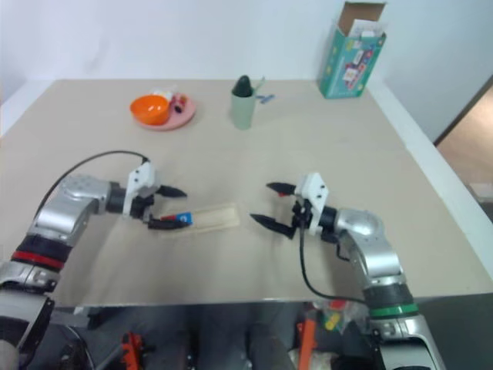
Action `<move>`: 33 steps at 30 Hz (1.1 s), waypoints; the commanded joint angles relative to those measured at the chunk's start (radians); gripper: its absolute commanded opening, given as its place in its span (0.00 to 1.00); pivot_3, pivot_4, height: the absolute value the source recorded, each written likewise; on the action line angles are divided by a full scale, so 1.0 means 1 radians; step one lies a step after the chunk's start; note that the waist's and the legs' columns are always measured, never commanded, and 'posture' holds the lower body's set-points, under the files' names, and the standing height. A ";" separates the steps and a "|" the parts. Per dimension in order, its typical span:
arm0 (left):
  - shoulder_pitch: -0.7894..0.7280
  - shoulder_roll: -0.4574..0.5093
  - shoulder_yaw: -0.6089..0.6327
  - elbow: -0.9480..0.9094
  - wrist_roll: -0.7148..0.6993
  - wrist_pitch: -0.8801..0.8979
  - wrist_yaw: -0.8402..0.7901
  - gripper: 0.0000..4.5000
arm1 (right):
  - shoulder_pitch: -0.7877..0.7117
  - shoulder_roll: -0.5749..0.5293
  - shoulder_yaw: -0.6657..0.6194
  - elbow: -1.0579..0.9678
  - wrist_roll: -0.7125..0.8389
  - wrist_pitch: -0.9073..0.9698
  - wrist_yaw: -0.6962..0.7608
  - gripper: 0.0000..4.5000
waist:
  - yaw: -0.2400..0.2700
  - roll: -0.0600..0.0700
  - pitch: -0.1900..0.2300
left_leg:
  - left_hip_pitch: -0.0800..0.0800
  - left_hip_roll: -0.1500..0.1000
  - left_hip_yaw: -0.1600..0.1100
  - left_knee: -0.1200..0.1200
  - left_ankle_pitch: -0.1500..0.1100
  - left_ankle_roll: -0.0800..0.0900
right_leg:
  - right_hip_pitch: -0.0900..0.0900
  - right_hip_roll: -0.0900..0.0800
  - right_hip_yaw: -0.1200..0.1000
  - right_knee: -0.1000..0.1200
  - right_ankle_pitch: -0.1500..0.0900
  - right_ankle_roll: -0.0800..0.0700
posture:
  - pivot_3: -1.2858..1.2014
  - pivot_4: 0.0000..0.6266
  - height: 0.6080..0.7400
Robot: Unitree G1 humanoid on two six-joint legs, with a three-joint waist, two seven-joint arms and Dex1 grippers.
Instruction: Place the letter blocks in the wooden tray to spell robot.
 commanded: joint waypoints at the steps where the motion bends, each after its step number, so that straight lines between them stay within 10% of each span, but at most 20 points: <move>1: -0.034 -0.014 -0.014 0.030 0.022 -0.040 -0.042 1.00 | -0.012 0.004 -0.010 -0.013 -0.003 -0.021 -0.001 0.99 | -0.001 0.000 0.000 | 0.000 0.000 0.000 0.000 0.000 0.000 | 0.000 0.000 0.000 0.000 0.000 0.000 | 0.52 0.24 1.00; 25: -0.015 -0.068 -0.061 0.072 0.133 -0.060 -0.053 1.00 | 0.015 0.019 -0.005 -0.036 -0.030 -0.022 -0.028 0.99 | 0.000 0.000 0.000 | 0.002 0.000 -0.001 0.002 0.000 0.000 | 0.003 0.000 -0.001 0.001 0.001 0.000 | 0.52 0.24 1.00; 30: -0.014 -0.077 -0.054 0.065 0.132 -0.038 -0.033 0.71 | 0.010 0.019 -0.004 -0.025 -0.037 -0.026 -0.021 1.00 | 0.000 0.000 0.000 | 0.002 0.000 -0.001 0.003 0.000 0.000 | 0.004 0.000 0.000 0.001 0.002 0.001 | 0.52 0.24 1.00; 33: -0.014 -0.075 -0.051 0.053 0.136 -0.026 -0.021 0.71 | 0.007 0.019 -0.004 -0.015 -0.041 -0.031 -0.018 1.00 | 0.000 0.000 0.000 | 0.002 0.000 -0.001 0.003 0.000 0.000 | 0.004 0.000 -0.001 0.001 0.002 0.001 | 0.52 0.24 1.00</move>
